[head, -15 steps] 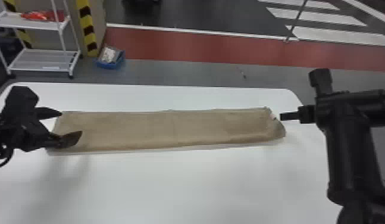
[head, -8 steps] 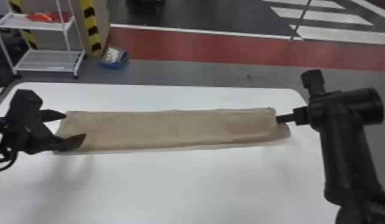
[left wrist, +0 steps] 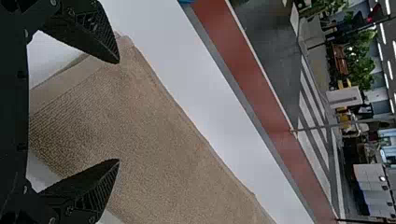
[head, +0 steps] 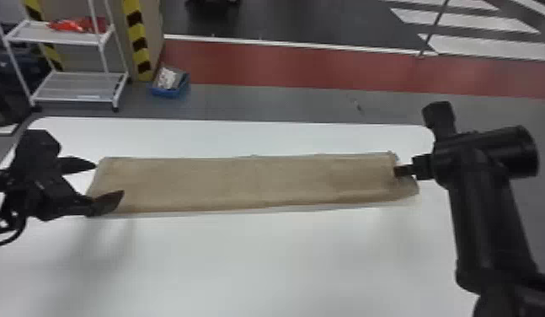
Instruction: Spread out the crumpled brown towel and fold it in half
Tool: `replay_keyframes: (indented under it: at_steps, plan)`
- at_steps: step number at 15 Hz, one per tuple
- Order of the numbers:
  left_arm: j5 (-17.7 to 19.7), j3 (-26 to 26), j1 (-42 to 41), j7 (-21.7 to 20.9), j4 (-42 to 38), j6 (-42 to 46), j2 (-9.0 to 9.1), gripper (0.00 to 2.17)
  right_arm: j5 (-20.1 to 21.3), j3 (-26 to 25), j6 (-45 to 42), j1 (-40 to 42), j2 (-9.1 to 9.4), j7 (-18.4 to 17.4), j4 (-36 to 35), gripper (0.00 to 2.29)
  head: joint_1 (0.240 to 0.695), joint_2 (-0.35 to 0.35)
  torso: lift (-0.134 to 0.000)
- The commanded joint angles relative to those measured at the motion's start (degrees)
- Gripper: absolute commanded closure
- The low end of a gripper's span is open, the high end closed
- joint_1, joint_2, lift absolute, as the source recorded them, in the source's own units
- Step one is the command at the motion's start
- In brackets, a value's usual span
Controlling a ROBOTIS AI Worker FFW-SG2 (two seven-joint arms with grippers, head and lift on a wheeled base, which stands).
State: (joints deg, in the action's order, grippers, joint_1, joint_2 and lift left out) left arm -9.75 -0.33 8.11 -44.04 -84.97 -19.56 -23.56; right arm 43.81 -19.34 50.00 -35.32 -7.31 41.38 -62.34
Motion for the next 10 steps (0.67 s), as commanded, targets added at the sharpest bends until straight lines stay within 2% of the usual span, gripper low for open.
replay_keyframes:
  at_steps: [1,5,9,10]
  plan:
    - [0.08,0.15,-0.29,0.0,-0.02,0.44,-0.35,0.15,0.05,-0.17,-0.12,0.08,0.28,-0.07,-0.15,1.05,0.695,-0.131,-0.123]
    - [0.17,0.76,-0.55,0.0,0.06,0.79,-0.61,0.15,-0.22,-0.17,-0.64,0.6,0.54,-0.25,-1.29,1.06,0.695,-0.121,-0.123]
    - [0.17,1.29,-0.64,0.18,0.24,1.14,-0.88,0.16,-2.41,0.0,-2.93,1.48,0.45,-0.33,-6.39,1.06,0.695,-0.116,-0.123]
    - [0.26,1.29,-0.55,0.27,0.33,1.14,-0.88,0.16,-5.14,-0.09,-6.09,2.89,0.45,-0.33,-8.93,1.06,0.695,-0.114,-0.123]
